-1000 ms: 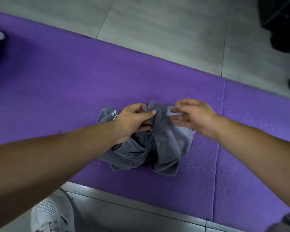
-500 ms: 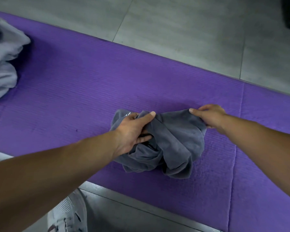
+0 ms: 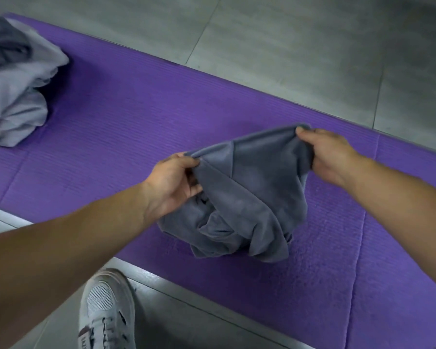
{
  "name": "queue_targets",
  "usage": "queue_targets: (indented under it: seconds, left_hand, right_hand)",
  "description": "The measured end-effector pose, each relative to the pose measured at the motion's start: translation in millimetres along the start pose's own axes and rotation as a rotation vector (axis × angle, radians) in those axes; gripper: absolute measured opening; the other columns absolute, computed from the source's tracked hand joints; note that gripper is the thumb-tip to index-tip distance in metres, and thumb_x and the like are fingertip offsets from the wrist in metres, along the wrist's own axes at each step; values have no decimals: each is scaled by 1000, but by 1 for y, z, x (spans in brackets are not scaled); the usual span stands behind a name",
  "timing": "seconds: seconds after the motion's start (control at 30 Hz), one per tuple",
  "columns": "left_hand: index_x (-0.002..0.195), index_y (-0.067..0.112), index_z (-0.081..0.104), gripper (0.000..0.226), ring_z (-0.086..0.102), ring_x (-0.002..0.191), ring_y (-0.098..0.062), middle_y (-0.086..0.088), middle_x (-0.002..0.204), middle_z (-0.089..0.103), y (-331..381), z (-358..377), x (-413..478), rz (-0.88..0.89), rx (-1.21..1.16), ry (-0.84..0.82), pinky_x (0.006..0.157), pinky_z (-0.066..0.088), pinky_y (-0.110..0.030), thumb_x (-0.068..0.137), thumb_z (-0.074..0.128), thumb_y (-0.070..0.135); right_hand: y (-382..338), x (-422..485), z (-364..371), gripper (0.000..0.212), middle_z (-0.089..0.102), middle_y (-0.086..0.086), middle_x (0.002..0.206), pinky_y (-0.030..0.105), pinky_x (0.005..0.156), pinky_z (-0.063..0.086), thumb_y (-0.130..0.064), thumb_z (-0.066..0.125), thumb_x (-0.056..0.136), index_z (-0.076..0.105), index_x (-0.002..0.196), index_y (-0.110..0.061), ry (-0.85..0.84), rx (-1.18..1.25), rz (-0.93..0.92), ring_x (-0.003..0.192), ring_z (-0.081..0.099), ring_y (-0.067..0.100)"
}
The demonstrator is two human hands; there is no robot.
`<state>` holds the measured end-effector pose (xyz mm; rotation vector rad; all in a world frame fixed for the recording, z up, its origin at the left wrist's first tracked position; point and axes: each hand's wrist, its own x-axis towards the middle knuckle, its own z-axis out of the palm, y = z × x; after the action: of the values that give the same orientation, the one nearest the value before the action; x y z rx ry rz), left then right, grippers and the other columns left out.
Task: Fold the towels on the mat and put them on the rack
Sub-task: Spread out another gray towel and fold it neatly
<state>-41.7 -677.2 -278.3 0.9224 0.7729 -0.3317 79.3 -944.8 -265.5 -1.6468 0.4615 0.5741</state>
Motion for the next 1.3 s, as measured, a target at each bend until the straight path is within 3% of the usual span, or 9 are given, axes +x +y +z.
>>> queue_targets:
  seconds: [0.37,0.47,0.6,0.73,0.9,1.03,1.13,1.23,1.3]
  left_hand:
    - [103,21,64,8,67,93,-13,1,102,68,68,-22,-18,153,1,-132,78,59,-28,98,61,26]
    - [114,17,64,17,68,104,-17,-4,113,69,80,-21,-31,230,29,-147,83,59,-31,98,61,24]
    - [122,9,63,22,67,104,-22,-12,117,67,89,0,-45,338,154,-206,89,57,-37,100,58,11]
    - [116,8,51,33,65,93,-29,-10,89,72,88,17,-56,383,216,-187,77,56,-41,90,70,-1]
    - [117,5,48,51,66,97,-39,-20,94,70,78,18,-66,385,277,-107,96,49,-60,79,82,0]
    - [129,-3,57,42,69,110,-33,-25,121,68,66,13,-67,228,402,-264,98,54,-46,94,70,15]
    - [112,-6,65,34,65,105,-29,-25,118,68,58,10,-65,196,565,-368,105,50,-48,98,66,25]
    - [98,-1,63,28,60,96,-33,-26,104,63,62,9,-65,244,354,-340,95,51,-45,93,63,27]
    - [117,-11,59,44,61,104,-40,-34,120,61,73,7,-64,274,240,-301,96,51,-48,99,56,29]
  right_hand:
    - [-74,-33,34,24,58,8,83,39,74,42,-41,75,82,67,72,-20,51,8,-368,81,51,22]
    - [-81,-44,41,39,69,-5,100,35,83,52,-51,73,74,69,104,-28,93,-400,-466,91,65,12]
    - [-83,-76,81,32,60,-18,123,11,100,37,-39,70,91,64,122,-33,-104,-723,-754,113,53,-3]
    - [-84,-90,119,14,75,-8,95,20,84,55,-23,76,89,71,103,-26,-400,-545,-733,89,70,3]
    - [-87,-93,123,7,72,-4,81,18,65,51,-29,75,90,74,89,-22,-342,-628,-720,71,63,3]
    - [-94,-96,125,10,71,-9,74,21,67,51,-22,72,93,71,83,-25,-270,-418,-692,72,65,2]
    - [-103,-97,127,16,70,-9,67,22,66,52,-16,68,95,67,80,-22,-216,-191,-655,68,65,4]
    - [-112,-93,119,13,69,-3,71,26,71,53,-13,66,95,66,82,-15,-138,-44,-672,72,63,10]
    - [-114,-88,111,13,66,-2,72,28,71,50,-16,67,95,66,82,-16,-71,-26,-688,74,59,12]
